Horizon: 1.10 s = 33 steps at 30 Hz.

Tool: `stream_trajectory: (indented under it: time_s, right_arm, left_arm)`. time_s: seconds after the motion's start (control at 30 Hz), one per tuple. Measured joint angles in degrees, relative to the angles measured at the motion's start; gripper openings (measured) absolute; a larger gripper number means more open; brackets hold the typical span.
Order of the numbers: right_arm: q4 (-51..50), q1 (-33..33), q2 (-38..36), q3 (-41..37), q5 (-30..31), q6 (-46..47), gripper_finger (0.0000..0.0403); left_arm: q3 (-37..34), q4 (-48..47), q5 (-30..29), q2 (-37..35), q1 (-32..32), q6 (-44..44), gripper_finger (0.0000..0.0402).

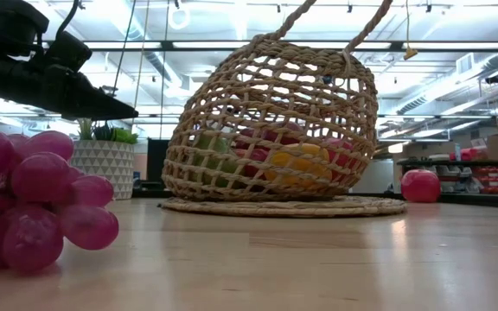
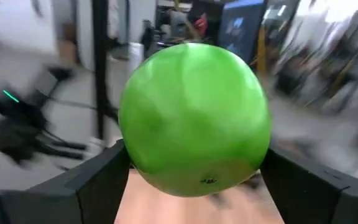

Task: Build produce basket
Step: Put the green apple into the brown basket

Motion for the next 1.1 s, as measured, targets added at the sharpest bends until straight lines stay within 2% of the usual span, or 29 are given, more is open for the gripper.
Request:
stream_trajectory:
  time_s: [0.2, 0.43, 0.77, 1.1]
  right_arm:
    - [-0.25, -0.84, 0.51, -0.04, 10.11, -27.91, 0.0345]
    - [0.2, -5.2, 0.48, -0.02, 17.84, -49.85, 0.0345]
    - [0.25, -13.3, 0.48, -0.02, 19.28, -68.28, 0.0345]
    - [-0.4, -17.68, 0.91, -0.02, 19.26, -70.78, 0.0345]
  left_arm:
    - [0.0, 0.0, 0.0, 0.02, 0.0, 0.0, 0.039]
    - [-0.02, 0.0, 0.0, 0.02, 0.0, 0.0, 0.039]
    - [-0.02, 0.02, 0.01, 0.02, 0.0, 0.0, 0.039]
    - [0.0, 0.01, 0.0, 0.0, 0.02, 0.0, 0.039]
